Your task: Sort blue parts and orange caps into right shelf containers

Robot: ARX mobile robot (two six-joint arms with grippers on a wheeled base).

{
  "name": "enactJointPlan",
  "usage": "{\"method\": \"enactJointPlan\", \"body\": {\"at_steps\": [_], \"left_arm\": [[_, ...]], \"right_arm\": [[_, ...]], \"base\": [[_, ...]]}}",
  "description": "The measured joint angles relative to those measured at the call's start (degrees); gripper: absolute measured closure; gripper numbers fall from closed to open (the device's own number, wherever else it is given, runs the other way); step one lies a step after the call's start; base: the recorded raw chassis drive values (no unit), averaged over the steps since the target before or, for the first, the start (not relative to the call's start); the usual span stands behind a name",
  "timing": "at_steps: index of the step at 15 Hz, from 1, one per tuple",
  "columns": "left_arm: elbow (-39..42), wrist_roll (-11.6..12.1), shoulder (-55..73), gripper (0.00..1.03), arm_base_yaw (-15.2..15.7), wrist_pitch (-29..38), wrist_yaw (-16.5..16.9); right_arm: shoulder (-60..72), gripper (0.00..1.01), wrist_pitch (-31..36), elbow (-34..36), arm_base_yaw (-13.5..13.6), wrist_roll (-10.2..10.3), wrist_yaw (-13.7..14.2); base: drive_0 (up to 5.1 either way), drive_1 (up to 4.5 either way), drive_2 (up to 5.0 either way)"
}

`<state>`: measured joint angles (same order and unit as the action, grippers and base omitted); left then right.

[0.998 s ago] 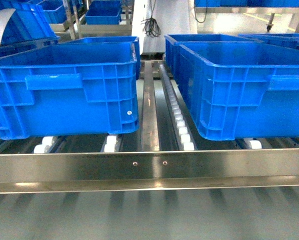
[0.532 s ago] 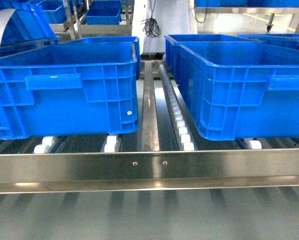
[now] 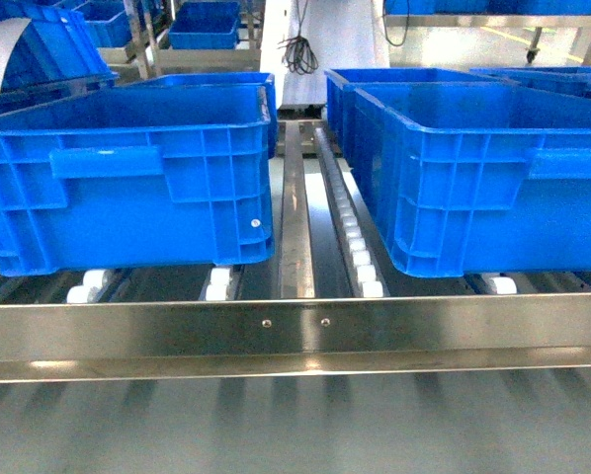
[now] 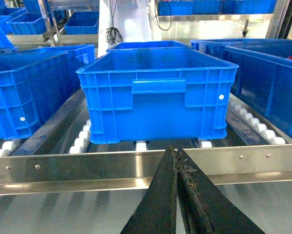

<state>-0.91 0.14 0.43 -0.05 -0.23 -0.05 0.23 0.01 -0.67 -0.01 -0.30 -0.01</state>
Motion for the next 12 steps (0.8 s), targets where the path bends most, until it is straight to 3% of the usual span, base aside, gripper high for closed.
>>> {"method": "enactJointPlan", "body": {"at_steps": [3,4,9,12], "left_arm": [[0.0,-0.1,0.0,1.01,0.0,0.0,0.0],[0.0,-0.1,0.0,0.71,0.0,0.0,0.0],[0.0,0.0,0.0,0.03,0.0,0.0,0.0],[0.0,-0.1,0.0,0.05,0.0,0.0,0.0]], "right_arm": [[0.0,0.99,-0.3,0.0,0.0,0.1,0.0],[0.0,0.69,-0.3,0.0,0.0,0.1,0.0],[0.0,0.01,-0.3,0.0,0.0,0.2,0.0],[0.0,0.03,-0.3,0.0,0.0,0.3,0.0]], "base": [[0.0,0.0,0.0],[0.0,0.0,0.0],[0.0,0.0,0.0],[0.0,0.0,0.0]]}}
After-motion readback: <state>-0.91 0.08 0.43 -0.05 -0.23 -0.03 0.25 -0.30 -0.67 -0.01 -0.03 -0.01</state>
